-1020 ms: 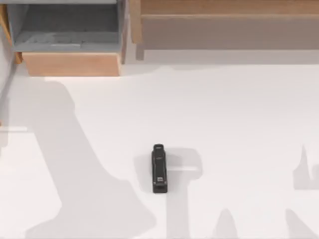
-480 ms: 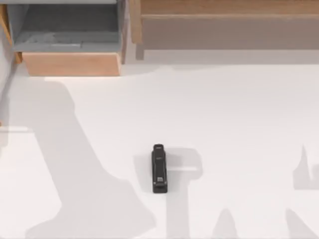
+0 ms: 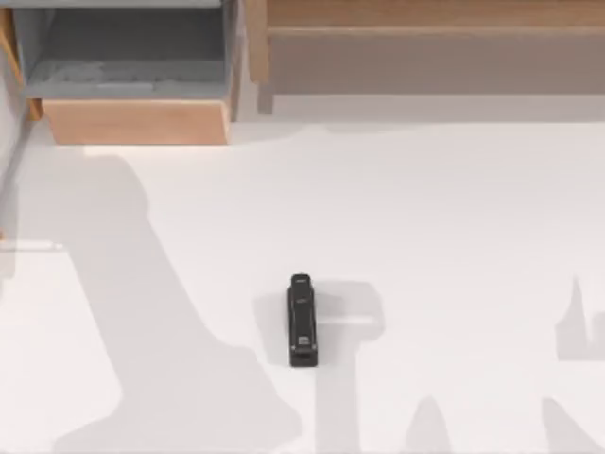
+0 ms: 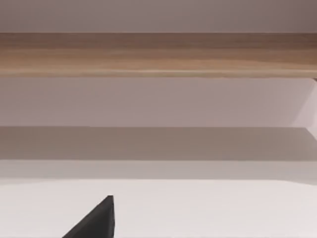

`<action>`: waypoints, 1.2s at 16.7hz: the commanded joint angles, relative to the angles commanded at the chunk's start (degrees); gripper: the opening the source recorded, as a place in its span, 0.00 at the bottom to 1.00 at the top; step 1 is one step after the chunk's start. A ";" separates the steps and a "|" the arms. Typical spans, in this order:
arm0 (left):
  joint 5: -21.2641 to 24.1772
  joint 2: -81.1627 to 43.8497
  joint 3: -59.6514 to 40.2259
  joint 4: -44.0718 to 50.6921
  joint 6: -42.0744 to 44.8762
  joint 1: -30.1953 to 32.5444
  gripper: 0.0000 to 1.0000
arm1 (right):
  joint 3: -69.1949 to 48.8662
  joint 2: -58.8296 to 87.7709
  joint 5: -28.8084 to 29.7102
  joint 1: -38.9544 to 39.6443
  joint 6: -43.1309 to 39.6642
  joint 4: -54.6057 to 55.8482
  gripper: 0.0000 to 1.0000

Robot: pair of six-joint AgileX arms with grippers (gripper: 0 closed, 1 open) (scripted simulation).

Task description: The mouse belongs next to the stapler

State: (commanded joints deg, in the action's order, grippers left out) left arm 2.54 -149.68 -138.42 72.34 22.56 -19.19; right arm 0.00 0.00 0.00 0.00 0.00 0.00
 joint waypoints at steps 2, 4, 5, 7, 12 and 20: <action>-0.13 2.22 0.38 1.20 -1.83 -0.22 0.00 | 0.00 0.00 0.00 0.00 0.00 0.00 1.00; -0.45 4.95 0.99 2.36 -4.46 -0.25 0.00 | 0.00 0.00 0.00 0.00 0.00 0.00 1.00; -0.69 6.49 1.31 2.81 -6.06 -0.09 0.00 | 0.00 0.00 0.00 0.00 0.00 0.00 1.00; -1.25 9.73 1.99 3.50 -9.68 0.69 0.00 | 0.00 0.00 0.00 0.00 0.00 0.00 1.00; -2.87 16.77 4.81 4.12 -20.74 6.70 0.00 | 0.00 0.00 0.00 0.00 0.00 0.00 1.00; -5.04 21.79 12.36 2.18 -41.26 27.33 0.00 | 0.00 0.00 0.00 0.00 0.00 0.00 1.00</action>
State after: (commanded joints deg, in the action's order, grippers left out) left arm -2.51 -127.88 -126.05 74.52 -18.69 8.14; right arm 0.00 0.00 0.00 0.00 0.00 0.00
